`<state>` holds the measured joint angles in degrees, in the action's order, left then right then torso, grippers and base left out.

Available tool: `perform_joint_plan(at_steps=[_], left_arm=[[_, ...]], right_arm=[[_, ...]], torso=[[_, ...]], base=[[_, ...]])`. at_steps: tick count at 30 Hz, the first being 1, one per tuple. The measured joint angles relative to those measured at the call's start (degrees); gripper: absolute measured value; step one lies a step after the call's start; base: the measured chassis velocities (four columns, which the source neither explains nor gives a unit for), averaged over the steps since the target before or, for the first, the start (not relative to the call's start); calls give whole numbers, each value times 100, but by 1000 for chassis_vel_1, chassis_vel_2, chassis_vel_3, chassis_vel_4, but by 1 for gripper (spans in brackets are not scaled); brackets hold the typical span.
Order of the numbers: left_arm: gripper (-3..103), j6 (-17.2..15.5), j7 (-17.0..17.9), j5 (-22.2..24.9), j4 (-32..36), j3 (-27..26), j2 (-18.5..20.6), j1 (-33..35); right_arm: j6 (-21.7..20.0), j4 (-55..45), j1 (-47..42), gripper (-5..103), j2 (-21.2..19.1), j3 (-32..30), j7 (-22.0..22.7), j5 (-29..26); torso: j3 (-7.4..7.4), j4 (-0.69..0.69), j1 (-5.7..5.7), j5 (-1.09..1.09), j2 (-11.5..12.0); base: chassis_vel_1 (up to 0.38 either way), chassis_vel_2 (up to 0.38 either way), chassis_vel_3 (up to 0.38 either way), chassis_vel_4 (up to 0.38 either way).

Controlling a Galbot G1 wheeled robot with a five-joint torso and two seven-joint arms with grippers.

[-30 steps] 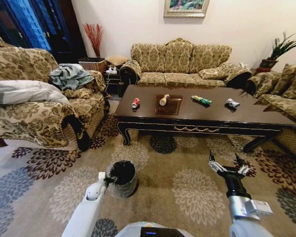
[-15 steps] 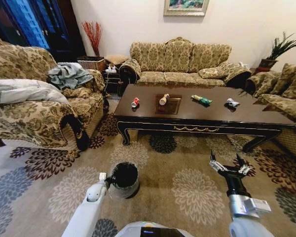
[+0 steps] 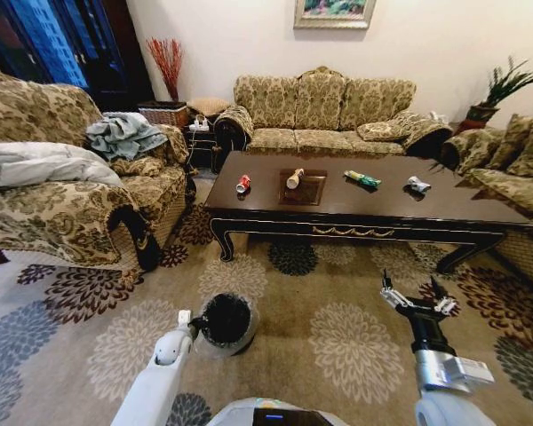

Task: Move to the front of the table and place the trash on the table into the trash bin.

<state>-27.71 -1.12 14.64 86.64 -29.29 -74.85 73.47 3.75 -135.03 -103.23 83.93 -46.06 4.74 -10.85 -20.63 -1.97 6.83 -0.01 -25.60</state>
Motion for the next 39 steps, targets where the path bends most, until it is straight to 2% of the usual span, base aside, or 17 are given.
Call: perform_joint_plan(at_steps=[2,5,8,10,11,14,16,18,19,21,22,24,28,29,31,35,39], left_arm=[[0,147,131,76,128,-79,16,21],[0,177,206,245,414,-260,50,44],[0,148,201,357,699,-442,132,79],[0,-51,122,543,1256,-701,325,190],[0,-51,122,543,1256,-701,325,190],[0,-437,-123,822,2073,-907,711,439],[0,-507,-224,896,2317,-967,862,538],[0,-659,-428,1080,2689,-1080,1137,717],[0,-796,-650,1288,2965,-1213,1385,888],[0,-774,-965,1455,3189,-1351,1608,1060],[0,-774,-965,1455,3189,-1351,1608,1060],[0,-637,-1226,1599,3456,-1424,1852,1226],[0,-744,-1051,1659,3547,-1303,1998,1095],[0,-963,-754,1653,3508,-1162,2055,927],[0,-1198,-600,1602,3419,-1075,2074,790],[0,-1385,-602,1387,3310,-1082,2057,774],[0,-1462,-856,1155,3219,-1177,2115,887]], right_arm=[[-52,-55,24,100,-21,4,36,-23],[-188,-146,64,100,-68,2,67,-103],[-350,-222,114,100,-123,-16,53,-170],[-551,-300,220,100,-238,-42,7,-287],[-551,-300,220,100,-238,-42,7,-287],[-754,-357,297,100,-418,-51,-58,-429],[-798,-368,302,100,-483,-57,-99,-461],[-844,-387,294,100,-602,-66,-183,-514],[-898,-412,256,100,-735,-91,-335,-605],[-997,-448,229,100,-883,-146,-545,-786],[-997,-448,229,100,-883,-146,-545,-786],[-1133,-492,265,100,-1180,-197,-804,-1056],[-1246,-572,335,100,-1372,-178,-1032,-1137],[-1344,-685,354,100,-1435,-127,-1222,-1145],[-1417,-784,356,100,-1469,-89,-1414,-1137],[-1507,-833,379,100,-1541,-97,-1617,-1091],[-1527,-760,508,100,-1570,-92,-1650,-1035]], torso=[[0,0,0,0,0],[0,0,0,-1,-1],[1,1,0,-1,-1],[1,-2,0,1,-2],[1,-2,0,1,-2],[1,-1,0,-1,-2],[1,0,0,1,-2],[1,0,-1,2,-2],[1,0,-1,2,-2],[1,-1,-1,1,-2],[1,-1,-1,1,-2],[1,-1,-2,1,-2],[1,0,-2,3,-2],[1,1,-1,1,-2],[1,1,-1,1,-2],[1,0,-1,-1,-2],[1,-1,-1,1,-2]], base=[[0,0,0,0],[0,0,0,0],[0,0,0,0],[0,0,0,0],[0,0,0,0],[0,0,0,0],[0,0,0,0],[0,0,0,0],[0,0,0,0],[0,0,0,0],[0,0,0,0],[0,0,0,0],[0,0,0,0],[0,0,0,0],[0,0,0,0],[0,0,0,0],[0,0,0,0]])
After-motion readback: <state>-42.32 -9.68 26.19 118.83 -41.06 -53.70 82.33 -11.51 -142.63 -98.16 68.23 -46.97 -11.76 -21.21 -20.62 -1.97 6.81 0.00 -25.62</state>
